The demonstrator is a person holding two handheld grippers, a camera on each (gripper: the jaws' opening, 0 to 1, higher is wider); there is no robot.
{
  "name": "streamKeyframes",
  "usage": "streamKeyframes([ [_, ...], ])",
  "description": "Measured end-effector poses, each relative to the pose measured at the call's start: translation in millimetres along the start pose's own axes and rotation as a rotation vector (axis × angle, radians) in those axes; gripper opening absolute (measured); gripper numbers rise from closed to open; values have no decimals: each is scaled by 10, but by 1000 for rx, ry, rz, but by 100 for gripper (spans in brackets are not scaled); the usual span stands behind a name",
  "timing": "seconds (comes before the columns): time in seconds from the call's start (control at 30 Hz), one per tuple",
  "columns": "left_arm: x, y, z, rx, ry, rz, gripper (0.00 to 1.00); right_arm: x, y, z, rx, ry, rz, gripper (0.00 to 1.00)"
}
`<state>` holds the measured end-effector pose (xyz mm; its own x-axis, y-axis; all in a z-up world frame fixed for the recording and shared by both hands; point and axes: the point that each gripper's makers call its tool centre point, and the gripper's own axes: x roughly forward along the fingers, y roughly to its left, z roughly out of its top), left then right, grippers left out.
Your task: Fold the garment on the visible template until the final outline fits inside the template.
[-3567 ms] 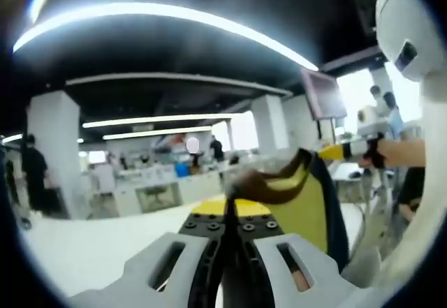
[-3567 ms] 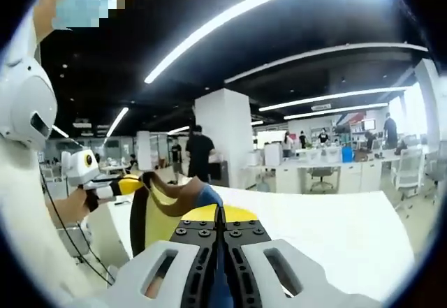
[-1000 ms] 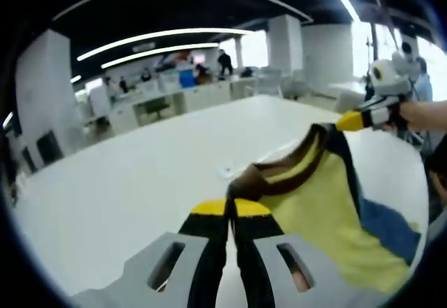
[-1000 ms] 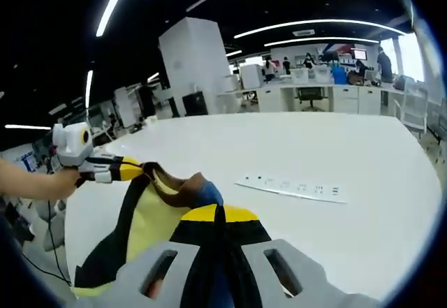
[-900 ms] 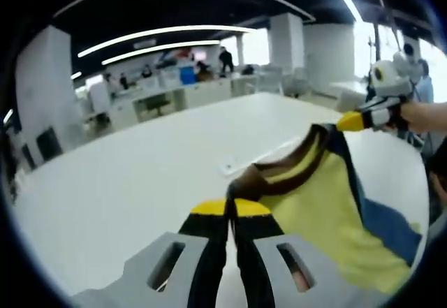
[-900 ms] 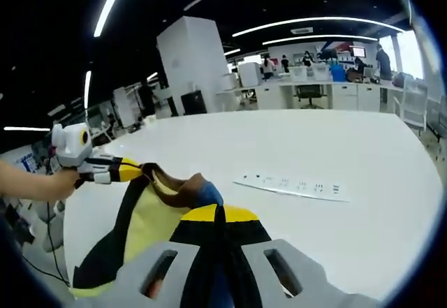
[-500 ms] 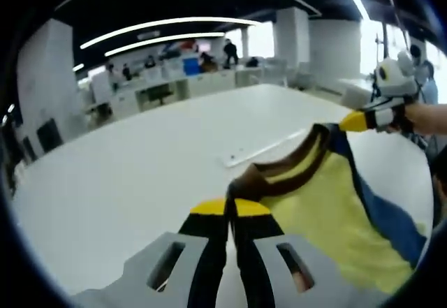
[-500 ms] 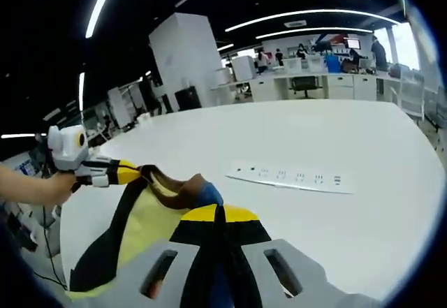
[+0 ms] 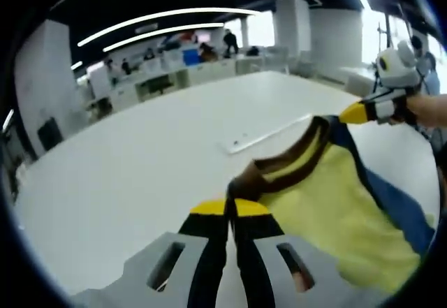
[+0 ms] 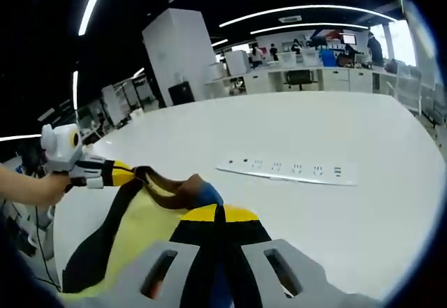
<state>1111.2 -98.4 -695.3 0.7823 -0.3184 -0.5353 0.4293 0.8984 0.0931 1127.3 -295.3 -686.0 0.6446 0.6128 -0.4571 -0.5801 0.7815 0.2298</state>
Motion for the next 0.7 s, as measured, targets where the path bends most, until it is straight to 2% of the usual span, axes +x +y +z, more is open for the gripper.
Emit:
streamKeyframes([
  [0.3, 159, -16, -165, 10, 61, 5, 0, 173, -55, -207, -19, 55, -27, 1],
  [0.43, 188, -14, -249, 11, 96, 9, 0, 200, -113, -307, 40, 76, -53, 1],
  [0.53, 170, -35, -248, 10, 84, 16, 0, 222, -96, -329, 37, 76, -60, 1],
  [0.7, 149, -11, -268, 12, 71, 36, 15, 273, -143, -321, 24, 72, -65, 1],
])
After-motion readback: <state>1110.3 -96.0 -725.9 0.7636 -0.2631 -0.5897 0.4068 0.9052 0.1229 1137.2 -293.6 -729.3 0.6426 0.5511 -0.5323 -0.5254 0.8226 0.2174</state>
